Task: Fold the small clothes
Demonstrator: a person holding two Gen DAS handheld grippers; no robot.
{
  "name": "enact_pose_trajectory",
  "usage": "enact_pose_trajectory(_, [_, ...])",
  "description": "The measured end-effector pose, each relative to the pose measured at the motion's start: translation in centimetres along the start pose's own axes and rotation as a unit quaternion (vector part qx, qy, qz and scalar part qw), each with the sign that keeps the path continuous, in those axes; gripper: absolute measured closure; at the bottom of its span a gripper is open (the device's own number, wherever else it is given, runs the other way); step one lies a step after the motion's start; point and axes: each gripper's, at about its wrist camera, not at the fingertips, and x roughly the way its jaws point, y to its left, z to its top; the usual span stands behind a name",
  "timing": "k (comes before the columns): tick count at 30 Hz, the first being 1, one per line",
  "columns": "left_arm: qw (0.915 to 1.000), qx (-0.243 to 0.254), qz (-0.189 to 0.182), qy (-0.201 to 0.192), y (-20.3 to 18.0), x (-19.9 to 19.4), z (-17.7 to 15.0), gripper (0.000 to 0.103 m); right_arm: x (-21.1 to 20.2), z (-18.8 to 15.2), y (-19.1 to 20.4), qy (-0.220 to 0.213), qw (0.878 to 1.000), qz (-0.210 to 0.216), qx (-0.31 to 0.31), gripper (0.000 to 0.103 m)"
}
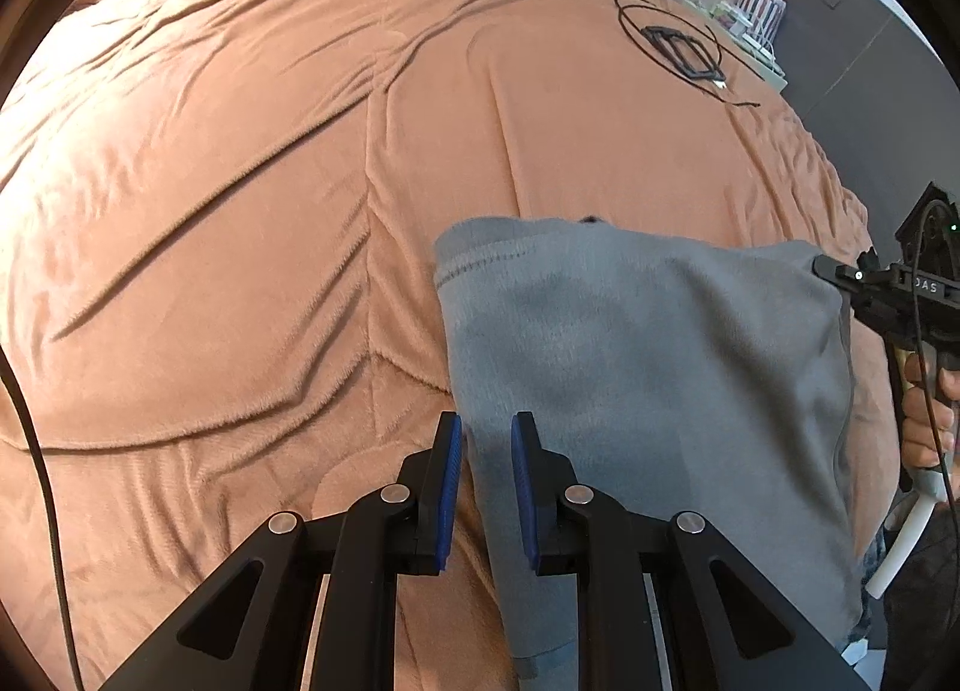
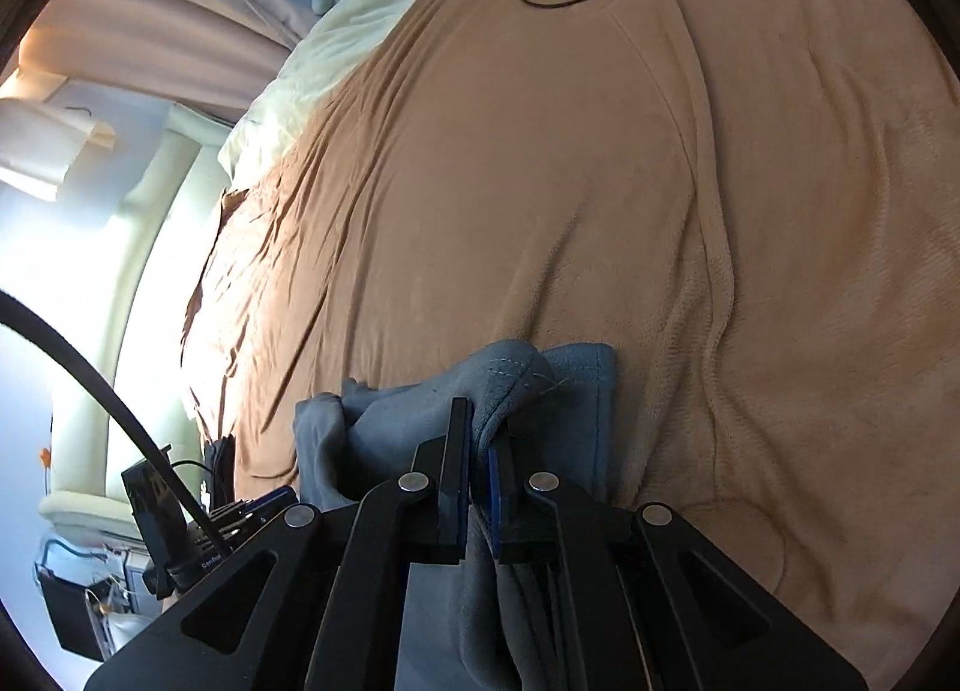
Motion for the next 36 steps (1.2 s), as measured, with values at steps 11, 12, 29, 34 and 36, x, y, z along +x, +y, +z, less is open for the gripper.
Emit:
enact_pose_trajectory(11, [1.0, 0.003, -0.005, -0.001, -0.5, 0.4, 0.9, 0.084, 1.3, 1.6, -1.5, 0.009, 0.999, 0.007, 0.031, 0.075])
enact_pose_trajectory(12, [1.0, 0.003, -0.005, -0.001, -0.5, 0.5, 1.0, 0.084, 1.3, 1.7, -1.3, 0.008, 0.999, -0.008, 0.03, 0.075])
enact_pose_trajectory(29, [0.9999, 0.007, 0.004, -0.012, -1.1, 0.2, 1.7, 0.084, -2.0, 0.3, 2.4, -0.094, 0.975, -0.178, -0.092, 0.101])
enact_pose_trajectory(34, [0.9998, 0.006, 0.01, -0.016, -0.9, 0.2, 2.1, 0.084, -3.0, -1.3, 3.1, -0.065, 0.986, -0.12, -0.091, 0.098])
enact_pose_trajectory(36, [0.9998, 0.001, 0.01, -0.017, -0.7, 0.3, 2.3, 0.084, -3.0, -1.8, 3.1, -0.052, 0.987, -0.115, -0.097, 0.092])
